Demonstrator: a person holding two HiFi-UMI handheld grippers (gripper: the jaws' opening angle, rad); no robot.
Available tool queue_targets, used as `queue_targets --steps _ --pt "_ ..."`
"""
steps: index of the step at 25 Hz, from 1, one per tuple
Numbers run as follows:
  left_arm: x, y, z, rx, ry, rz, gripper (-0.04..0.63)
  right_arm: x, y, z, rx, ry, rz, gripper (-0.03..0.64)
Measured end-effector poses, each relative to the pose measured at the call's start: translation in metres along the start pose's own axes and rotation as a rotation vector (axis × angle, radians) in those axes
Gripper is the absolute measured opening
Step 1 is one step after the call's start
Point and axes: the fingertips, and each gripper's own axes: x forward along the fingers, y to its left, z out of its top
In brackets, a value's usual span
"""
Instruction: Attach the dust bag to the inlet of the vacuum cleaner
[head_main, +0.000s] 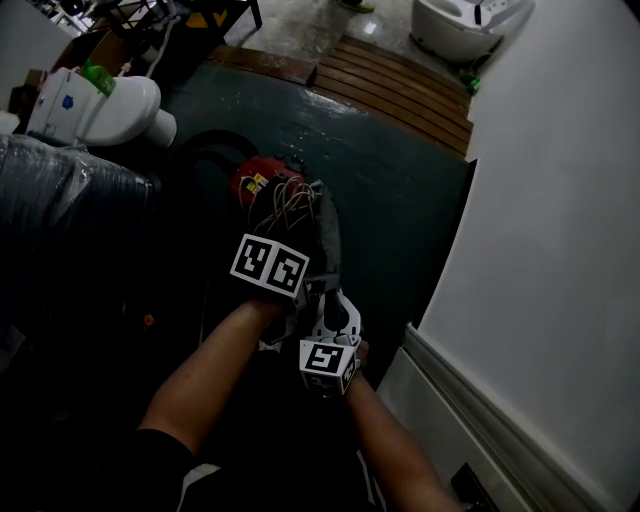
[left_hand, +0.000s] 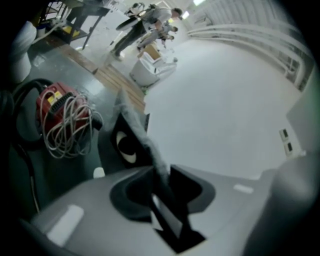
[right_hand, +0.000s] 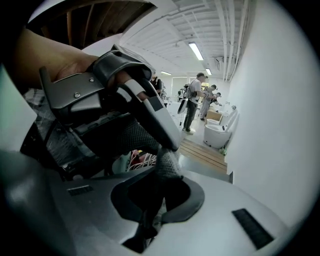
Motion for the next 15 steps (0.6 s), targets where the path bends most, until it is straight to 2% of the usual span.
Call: queue_targets --steps 3,8,10,13,15 --pt "0.003 -0.002 -0.006 0.038 0.034 0.008 0.057 -0.002 0.005 -0.003 -0.017 0.005 0.012 0.005" --pt "0.007 -0.002 -0.019 0.192 0.093 0.058 0.028 -0.004 0.012 -0.015 -0.041 0.013 0.048 0.006" --pt "0.009 -0.001 -0.023 0.245 0.113 0.079 0.025 -0.004 0.019 -0.021 -0.048 0.013 0.127 0.034" --pt "0.013 0.007 -0.028 0.306 0.125 0.108 0.024 -0.010 0.033 -0.031 -0.034 0.012 0.302 0.172" --pt "0.016 0.013 -0.030 0.363 0.138 0.133 0.023 -0.024 0.033 -0.035 -0.042 -0.038 0.398 0.210"
